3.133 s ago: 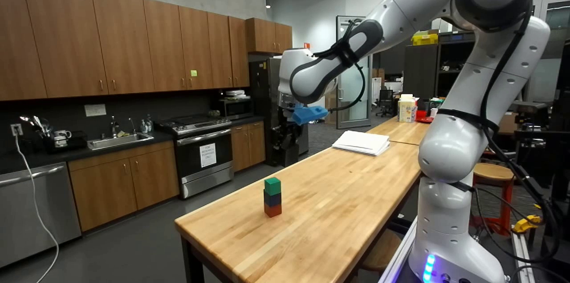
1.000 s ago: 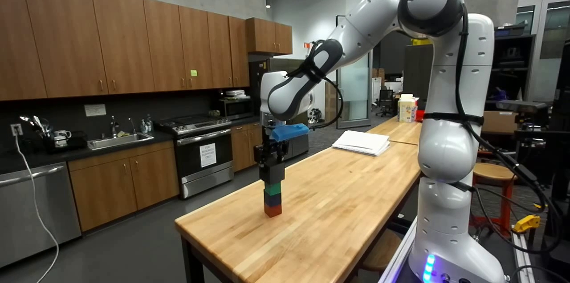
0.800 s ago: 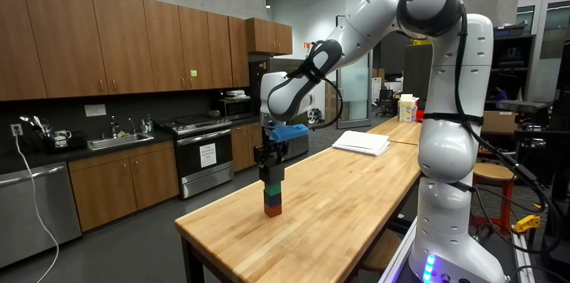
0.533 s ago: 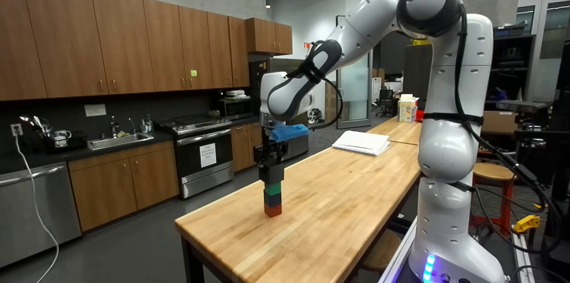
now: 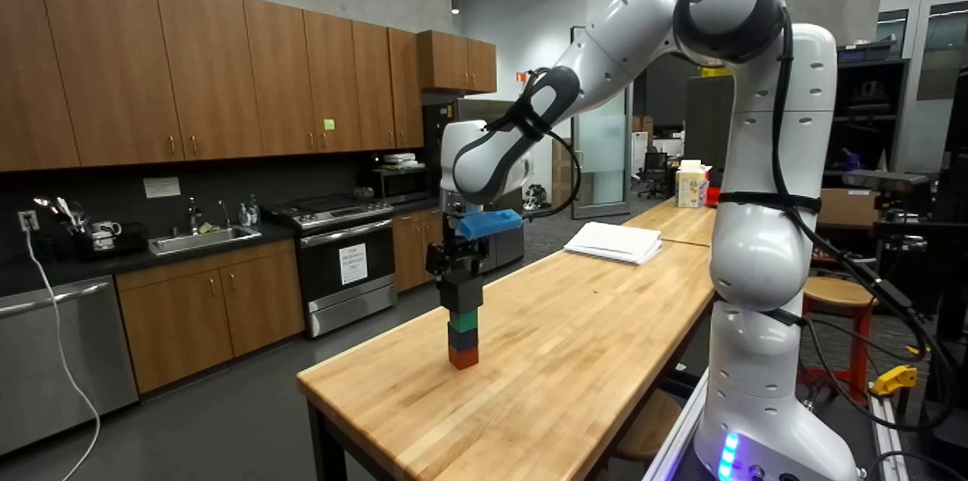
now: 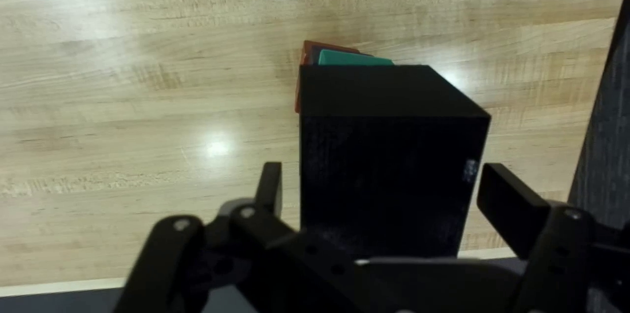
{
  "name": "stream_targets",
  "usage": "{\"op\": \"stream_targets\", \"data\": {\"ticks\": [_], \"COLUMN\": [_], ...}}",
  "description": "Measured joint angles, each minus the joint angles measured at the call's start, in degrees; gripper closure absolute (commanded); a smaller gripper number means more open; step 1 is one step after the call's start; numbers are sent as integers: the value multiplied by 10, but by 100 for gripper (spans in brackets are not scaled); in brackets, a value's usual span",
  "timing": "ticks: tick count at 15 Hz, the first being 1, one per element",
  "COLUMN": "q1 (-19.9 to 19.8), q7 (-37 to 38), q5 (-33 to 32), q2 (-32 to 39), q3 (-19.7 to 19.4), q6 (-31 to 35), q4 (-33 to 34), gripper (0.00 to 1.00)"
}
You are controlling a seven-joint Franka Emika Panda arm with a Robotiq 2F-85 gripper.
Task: Stack all the cubes
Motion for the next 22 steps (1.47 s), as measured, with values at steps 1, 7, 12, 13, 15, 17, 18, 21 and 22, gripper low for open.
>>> {"op": "stream_targets", "data": {"ticks": [1,7,12,13,15,17,18,21,22], "q1": [0,1,2,2,2,4,4,5,5], "q7": [0,2,7,9,11,14,16,23,24], "q5": [0,0,0,0,0,-1,-3,-10,-12], "q2": [0,0,-1,-2,-4,-8,-11,-22,-26], "q3": [0,0,0,0,0,0,0,1,1], "q6": [0,0,-1,-1,-2,-6,-11,-29,-37], "q4": [1,7,11,11,11,11,12,15,16], "gripper": [0,0,0,0,0,0,0,0,0]}}
